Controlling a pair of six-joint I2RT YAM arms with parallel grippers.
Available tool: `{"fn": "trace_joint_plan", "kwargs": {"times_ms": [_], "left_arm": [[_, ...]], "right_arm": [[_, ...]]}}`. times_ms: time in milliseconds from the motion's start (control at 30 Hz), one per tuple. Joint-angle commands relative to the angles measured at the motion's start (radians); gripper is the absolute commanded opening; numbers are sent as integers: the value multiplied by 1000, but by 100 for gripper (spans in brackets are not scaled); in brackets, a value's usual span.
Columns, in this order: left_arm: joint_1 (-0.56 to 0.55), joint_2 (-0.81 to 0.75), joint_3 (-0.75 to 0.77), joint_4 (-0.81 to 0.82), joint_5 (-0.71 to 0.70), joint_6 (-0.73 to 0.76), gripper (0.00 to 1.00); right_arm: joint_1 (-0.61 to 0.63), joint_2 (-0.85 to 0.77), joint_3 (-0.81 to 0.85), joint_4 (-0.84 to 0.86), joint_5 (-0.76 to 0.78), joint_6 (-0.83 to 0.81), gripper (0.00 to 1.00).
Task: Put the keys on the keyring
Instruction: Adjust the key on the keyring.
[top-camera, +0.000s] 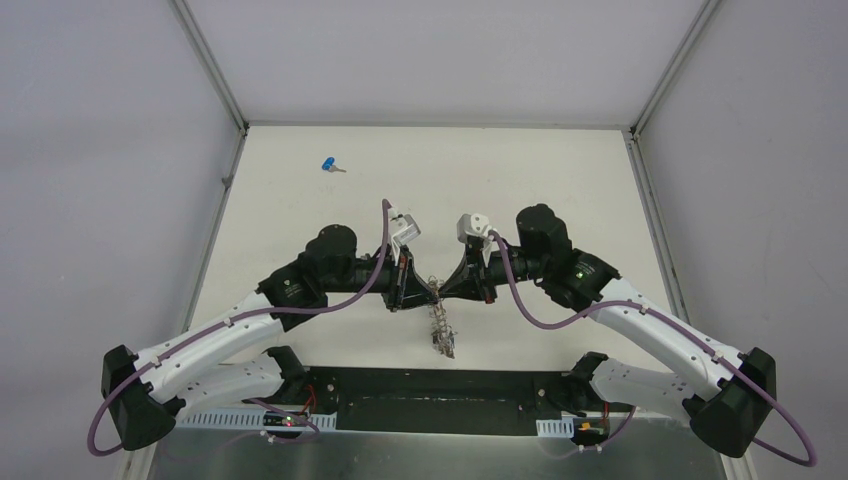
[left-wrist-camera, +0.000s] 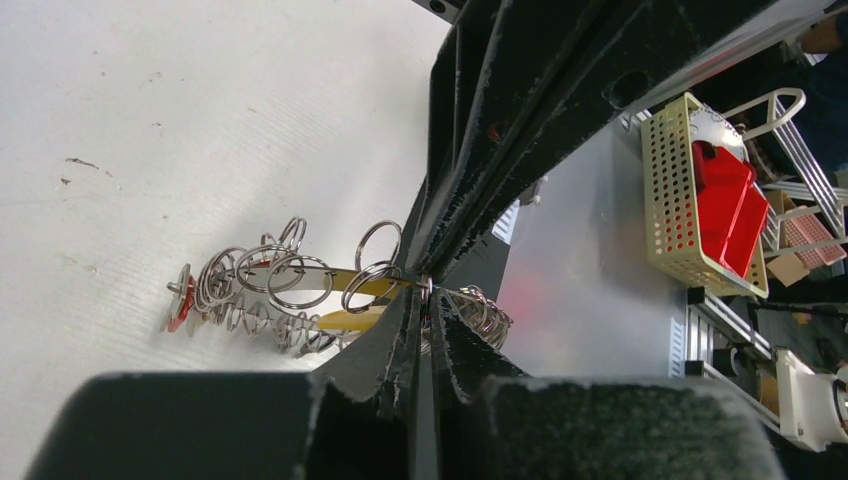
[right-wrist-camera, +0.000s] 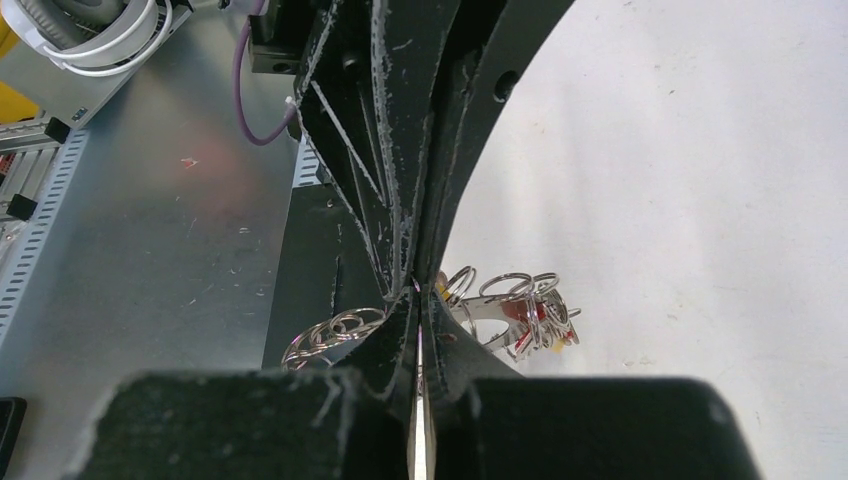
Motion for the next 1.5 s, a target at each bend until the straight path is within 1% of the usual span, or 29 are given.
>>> {"fn": "trace_joint_plan", "kwargs": {"times_ms": [0,33,167,267,400,467,567,600,700,833,1000,1133,1300,1400,1467], "left_arm": [[12,-2,41,20,-8,32,3],[12,-7,42,18,-10,37,0],[11,-25,59,-23,-40,53,0],[12,-27,99,-101,-61,78,0],[12,-1,187,-258,-70,133,0],[11,24,241,-352,-74,164,0],[11,72,339,-514,-82,233,0],[12,91,389,-594,-83,257,0],[11,155,509,-769,-89,330,0],[11,245,655,-953,-92,418,0],[10,324,793,-1113,-99,502,0],[8,395,907,-1230,-108,531,0],[5,464,983,-1286,-106,538,0],[3,469,994,-1279,-96,547,0],[2,467,994,-1265,-95,549,0]], "right_arm": [[-1,-22,15,78,-27,9,0],[-1,-22,14,79,-27,9,0],[0,-22,14,79,-16,11,0],[-1,-20,14,78,1,16,1],[-1,-26,16,79,12,19,31],[-1,-30,15,79,17,18,43],[-1,-43,16,80,10,9,52],[-1,-45,15,80,4,6,53],[0,-47,14,87,-24,2,53],[1,-34,9,137,-65,31,46],[17,-2,-14,272,-88,113,37],[51,45,-14,353,-75,146,36],[85,97,-46,512,-20,248,39],[92,117,-76,620,32,299,39],[96,125,-86,665,53,310,37]]}}
